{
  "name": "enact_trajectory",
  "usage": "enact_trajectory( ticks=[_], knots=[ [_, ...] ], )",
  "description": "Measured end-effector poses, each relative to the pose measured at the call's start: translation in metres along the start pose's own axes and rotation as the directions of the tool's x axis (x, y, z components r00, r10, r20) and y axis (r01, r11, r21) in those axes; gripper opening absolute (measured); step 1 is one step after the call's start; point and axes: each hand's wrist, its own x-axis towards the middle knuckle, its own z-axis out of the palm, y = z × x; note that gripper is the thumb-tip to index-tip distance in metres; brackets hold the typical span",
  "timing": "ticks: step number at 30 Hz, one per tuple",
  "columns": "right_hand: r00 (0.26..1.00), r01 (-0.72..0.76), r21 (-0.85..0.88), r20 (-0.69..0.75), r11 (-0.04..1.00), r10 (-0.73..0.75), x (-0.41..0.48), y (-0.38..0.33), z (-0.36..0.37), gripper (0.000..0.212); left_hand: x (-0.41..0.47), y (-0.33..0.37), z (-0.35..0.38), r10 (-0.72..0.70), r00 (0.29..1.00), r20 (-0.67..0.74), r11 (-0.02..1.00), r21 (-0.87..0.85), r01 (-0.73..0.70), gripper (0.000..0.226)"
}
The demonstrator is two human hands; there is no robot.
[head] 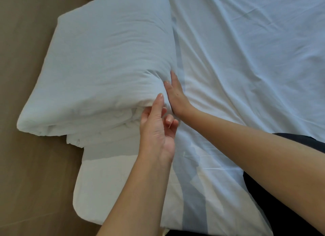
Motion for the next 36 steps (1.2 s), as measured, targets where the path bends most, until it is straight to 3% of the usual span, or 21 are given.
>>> enact_trajectory(
  ticks=[4,8,10,12,17,18,21,25,29,33,36],
  knots=[
    [1.000,-0.023,0.061,0.006,0.998,0.023,0.001,-0.003,-0.001,0.056,0.007,0.013,-0.002,-0.129,0.953,0.274,0.974,-0.146,0.174,0.032],
    [1.000,0.029,0.139,-0.016,0.990,-0.027,0.005,-0.015,-0.003,0.067,0.017,0.016,-0.009,-0.097,0.910,0.403,0.972,-0.160,0.174,0.035],
    [0.999,0.046,0.163,-0.026,0.986,-0.043,0.010,-0.018,-0.004,0.071,0.017,0.016,-0.010,-0.083,0.894,0.440,0.982,-0.119,0.150,0.035],
    [0.998,0.061,0.169,-0.032,0.984,-0.056,0.013,-0.017,-0.002,0.060,0.013,0.016,-0.013,-0.073,0.881,0.468,0.995,-0.028,0.098,0.034],
    [0.994,0.092,0.173,-0.069,0.981,-0.081,0.016,-0.013,0.004,0.054,-0.001,0.013,-0.027,0.033,0.839,0.543,0.991,0.090,-0.097,0.012],
    [0.994,0.092,0.170,-0.074,0.981,-0.081,0.017,-0.012,0.005,0.057,-0.003,0.013,-0.029,0.045,0.830,0.555,0.989,0.095,-0.117,0.021],
    [0.992,0.106,0.171,-0.082,0.980,-0.093,0.016,-0.012,0.006,0.065,-0.009,0.013,-0.035,0.079,0.880,0.468,0.984,0.106,-0.145,0.054],
    [0.994,0.083,0.165,-0.089,0.983,-0.069,0.007,-0.015,0.009,0.067,-0.007,0.021,-0.039,0.167,0.975,0.147,0.984,0.044,-0.175,0.024],
    [0.994,0.062,0.197,-0.105,0.978,-0.042,-0.007,-0.016,0.014,0.073,0.009,0.037,-0.052,0.098,0.988,-0.118,0.986,-0.121,-0.112,0.018],
    [0.991,0.116,0.132,-0.084,0.984,-0.105,-0.017,-0.021,0.013,0.073,0.022,0.055,-0.061,0.075,0.994,-0.079,0.953,-0.288,-0.095,0.028],
    [0.974,0.224,-0.021,-0.017,0.974,-0.224,-0.027,-0.025,0.010,0.075,0.028,0.061,-0.062,0.057,0.998,-0.009,0.963,-0.264,-0.058,0.020]
  ],
)
